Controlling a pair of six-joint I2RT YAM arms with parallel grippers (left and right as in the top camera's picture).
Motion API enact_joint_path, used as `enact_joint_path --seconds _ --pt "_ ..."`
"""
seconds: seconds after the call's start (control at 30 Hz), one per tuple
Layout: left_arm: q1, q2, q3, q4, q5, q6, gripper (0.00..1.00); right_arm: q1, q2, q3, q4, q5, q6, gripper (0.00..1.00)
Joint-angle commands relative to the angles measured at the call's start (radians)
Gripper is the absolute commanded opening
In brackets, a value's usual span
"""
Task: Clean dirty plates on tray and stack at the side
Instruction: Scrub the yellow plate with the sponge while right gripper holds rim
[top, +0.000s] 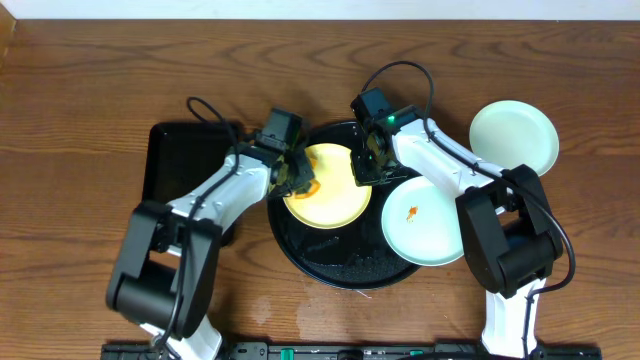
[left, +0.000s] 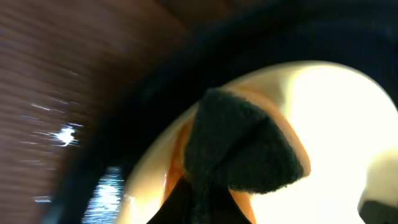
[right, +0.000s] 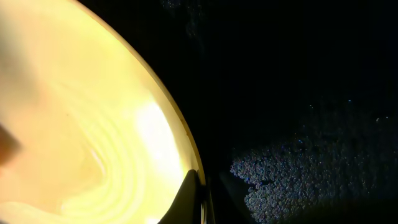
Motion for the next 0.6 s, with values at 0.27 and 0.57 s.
enact_joint_path --seconds 0.27,0.57 --pt "0.007 -0.208 -0.004 0.03 -0.057 0.019 0.07 -0.001 0.014 0.006 -0.008 0.029 -0.007 0.01" --pt "-0.058 -0.106 -0.005 0.029 0.007 -0.074 0.08 -0.001 0.014 0.006 0.0 0.029 0.016 0.01"
